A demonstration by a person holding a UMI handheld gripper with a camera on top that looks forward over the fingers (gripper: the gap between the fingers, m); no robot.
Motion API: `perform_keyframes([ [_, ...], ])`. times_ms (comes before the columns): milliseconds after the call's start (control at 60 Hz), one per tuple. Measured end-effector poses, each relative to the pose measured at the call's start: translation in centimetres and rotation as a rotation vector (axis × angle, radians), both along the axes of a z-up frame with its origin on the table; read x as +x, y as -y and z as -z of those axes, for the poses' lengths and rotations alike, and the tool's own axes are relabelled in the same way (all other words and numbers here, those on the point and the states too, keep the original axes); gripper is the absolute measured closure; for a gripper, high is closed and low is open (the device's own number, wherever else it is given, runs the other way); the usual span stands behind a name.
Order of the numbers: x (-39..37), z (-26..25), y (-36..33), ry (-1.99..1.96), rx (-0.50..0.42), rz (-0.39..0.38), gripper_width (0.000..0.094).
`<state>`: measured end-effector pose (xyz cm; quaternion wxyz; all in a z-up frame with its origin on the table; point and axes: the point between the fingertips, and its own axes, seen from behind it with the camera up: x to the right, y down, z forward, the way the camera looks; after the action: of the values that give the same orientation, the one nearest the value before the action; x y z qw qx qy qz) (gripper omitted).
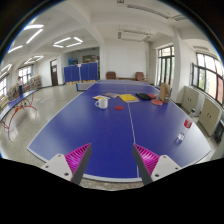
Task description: Pour water
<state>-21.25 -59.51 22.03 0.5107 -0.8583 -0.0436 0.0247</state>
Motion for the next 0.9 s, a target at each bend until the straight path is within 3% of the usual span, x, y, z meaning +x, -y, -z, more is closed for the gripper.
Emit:
perform_keyframes([
  [217,22.4,9.4,-3.3,0.077,-0.058,0.169,0.0087],
  [383,37.9,11.2,-9.2,0.076,-0.021,0.272,0.0081],
  [667,52.2,12.0,-23.9,0.068,0.129,0.313,0.0096],
  [750,52.3,12.5,-28.0,0.050,0.153,0.304,0.0169],
  [800,52.3,13.0,-29.2,0.053,0.166,0.294,0.0250],
  [850,52.2,13.5,-30.2,0.059,0.175,0.291,0.0394],
  [900,52.4,13.0,-30.6,0.061,0.206,0.311,0.0443],
])
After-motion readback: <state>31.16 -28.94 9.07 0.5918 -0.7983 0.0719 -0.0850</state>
